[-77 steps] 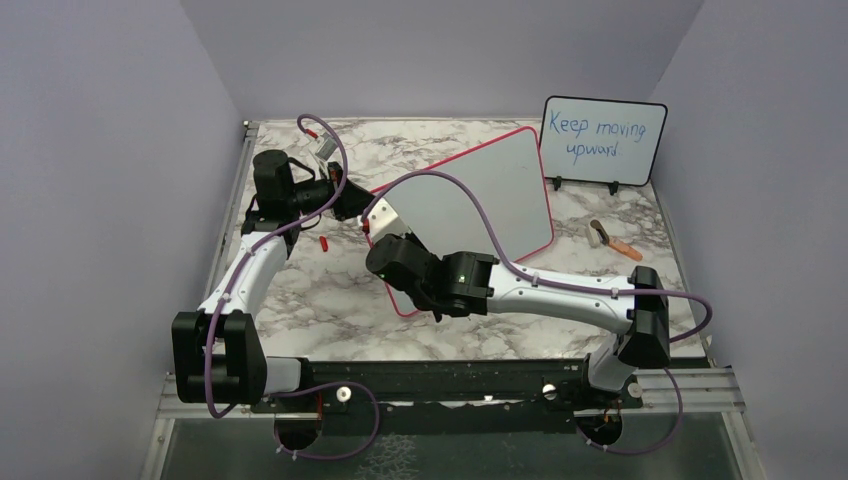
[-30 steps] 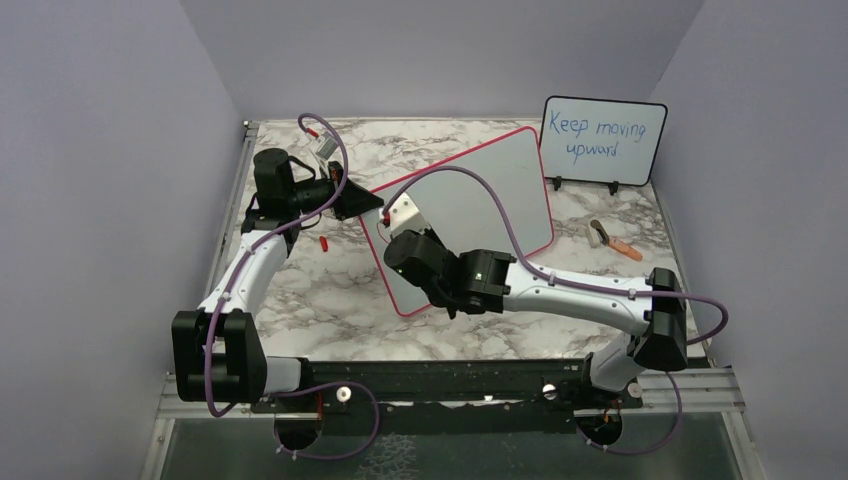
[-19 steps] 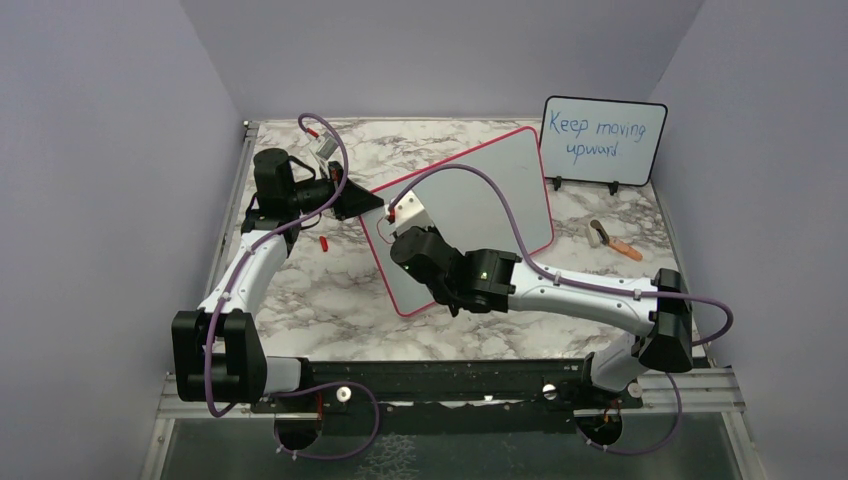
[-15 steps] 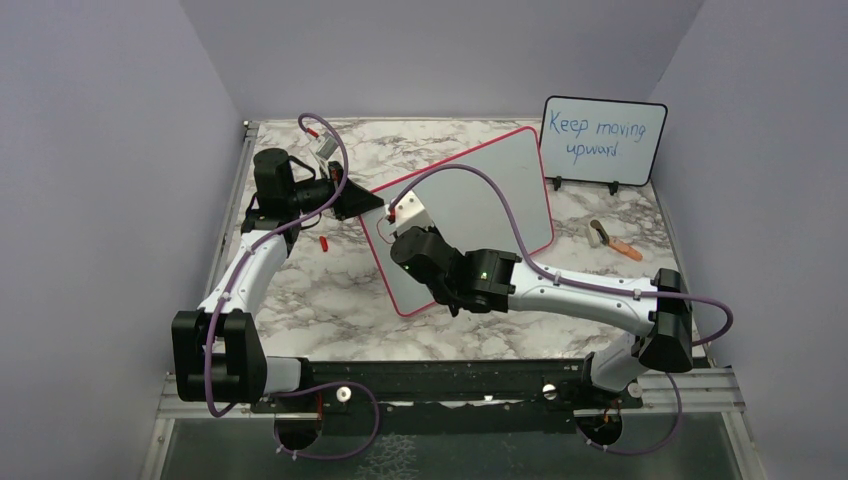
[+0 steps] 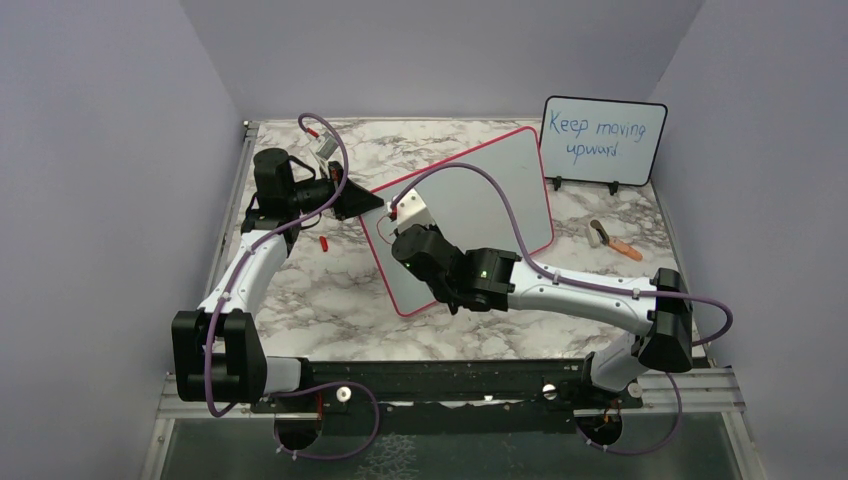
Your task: Write a sentence on the whiteboard
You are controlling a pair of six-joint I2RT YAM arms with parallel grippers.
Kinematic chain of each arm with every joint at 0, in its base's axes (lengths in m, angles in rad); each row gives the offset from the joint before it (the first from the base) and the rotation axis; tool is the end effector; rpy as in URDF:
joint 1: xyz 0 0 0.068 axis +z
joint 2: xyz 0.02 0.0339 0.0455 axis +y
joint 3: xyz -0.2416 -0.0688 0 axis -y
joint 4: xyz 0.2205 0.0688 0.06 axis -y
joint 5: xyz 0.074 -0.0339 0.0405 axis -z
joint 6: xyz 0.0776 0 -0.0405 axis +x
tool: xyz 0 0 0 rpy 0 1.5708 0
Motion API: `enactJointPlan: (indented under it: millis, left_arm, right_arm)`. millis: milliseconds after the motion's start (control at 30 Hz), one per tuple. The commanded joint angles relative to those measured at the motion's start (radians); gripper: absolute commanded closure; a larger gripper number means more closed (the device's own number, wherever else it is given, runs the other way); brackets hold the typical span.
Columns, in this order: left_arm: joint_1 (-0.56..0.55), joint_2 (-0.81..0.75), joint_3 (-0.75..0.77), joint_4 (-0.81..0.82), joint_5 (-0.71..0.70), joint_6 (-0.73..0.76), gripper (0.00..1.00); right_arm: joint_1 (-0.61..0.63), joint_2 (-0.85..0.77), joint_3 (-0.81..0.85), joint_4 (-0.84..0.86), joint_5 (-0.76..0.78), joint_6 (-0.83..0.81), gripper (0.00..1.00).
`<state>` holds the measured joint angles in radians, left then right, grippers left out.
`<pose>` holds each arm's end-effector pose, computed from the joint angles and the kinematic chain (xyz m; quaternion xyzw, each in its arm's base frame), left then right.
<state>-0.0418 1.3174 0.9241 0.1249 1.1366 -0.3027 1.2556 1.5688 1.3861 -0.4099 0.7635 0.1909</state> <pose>0.2857 -0.0824 0.2900 0.2363 0.7071 -0.5093 0.4299 0.1611 0.3210 0.3014 -0.2650 0.7947 0.0420 0.5445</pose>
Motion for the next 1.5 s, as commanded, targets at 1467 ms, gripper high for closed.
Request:
enactJointPlan:
  millis: [1467]
  left_arm:
    - [-0.037, 0.03, -0.002, -0.054, 0.016, 0.079, 1.0]
  right_arm:
    - [-0.016, -0.018, -0.038, -0.021, 0.069, 0.046, 0.99]
